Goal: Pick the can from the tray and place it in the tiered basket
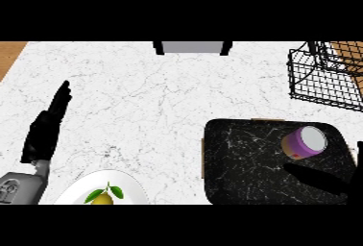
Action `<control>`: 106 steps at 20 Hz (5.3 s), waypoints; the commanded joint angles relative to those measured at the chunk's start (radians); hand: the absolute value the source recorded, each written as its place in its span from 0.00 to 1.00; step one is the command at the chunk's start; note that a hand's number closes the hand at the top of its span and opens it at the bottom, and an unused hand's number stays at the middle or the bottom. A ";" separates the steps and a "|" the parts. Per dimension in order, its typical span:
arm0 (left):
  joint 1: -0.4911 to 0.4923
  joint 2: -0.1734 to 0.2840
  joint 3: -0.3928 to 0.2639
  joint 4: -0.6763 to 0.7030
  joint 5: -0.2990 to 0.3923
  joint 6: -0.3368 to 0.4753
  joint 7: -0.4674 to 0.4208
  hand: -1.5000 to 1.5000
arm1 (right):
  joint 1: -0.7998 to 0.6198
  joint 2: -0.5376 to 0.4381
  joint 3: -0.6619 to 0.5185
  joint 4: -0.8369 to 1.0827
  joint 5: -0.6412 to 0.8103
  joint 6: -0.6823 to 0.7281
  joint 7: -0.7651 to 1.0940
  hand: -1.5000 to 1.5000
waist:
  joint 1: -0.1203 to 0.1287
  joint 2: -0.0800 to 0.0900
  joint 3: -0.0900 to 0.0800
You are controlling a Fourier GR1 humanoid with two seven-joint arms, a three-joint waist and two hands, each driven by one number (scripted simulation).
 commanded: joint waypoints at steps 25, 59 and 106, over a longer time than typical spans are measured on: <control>0.019 -0.050 0.074 -0.045 -0.055 -0.064 0.036 0.50 | -0.198 0.128 -0.054 0.205 -0.003 0.258 0.018 1.00 | -0.008 -0.003 0.002; 0.005 -0.093 0.116 0.009 -0.084 -0.111 0.002 0.50 | -1.098 -0.025 -0.083 0.490 0.262 0.561 -0.368 1.00 | -0.004 -0.002 0.002; -0.031 -0.168 0.153 -0.021 -0.200 -0.132 0.030 0.50 | -1.174 -0.316 -0.449 1.602 0.223 0.368 -1.179 0.00 | 0.016 0.008 0.003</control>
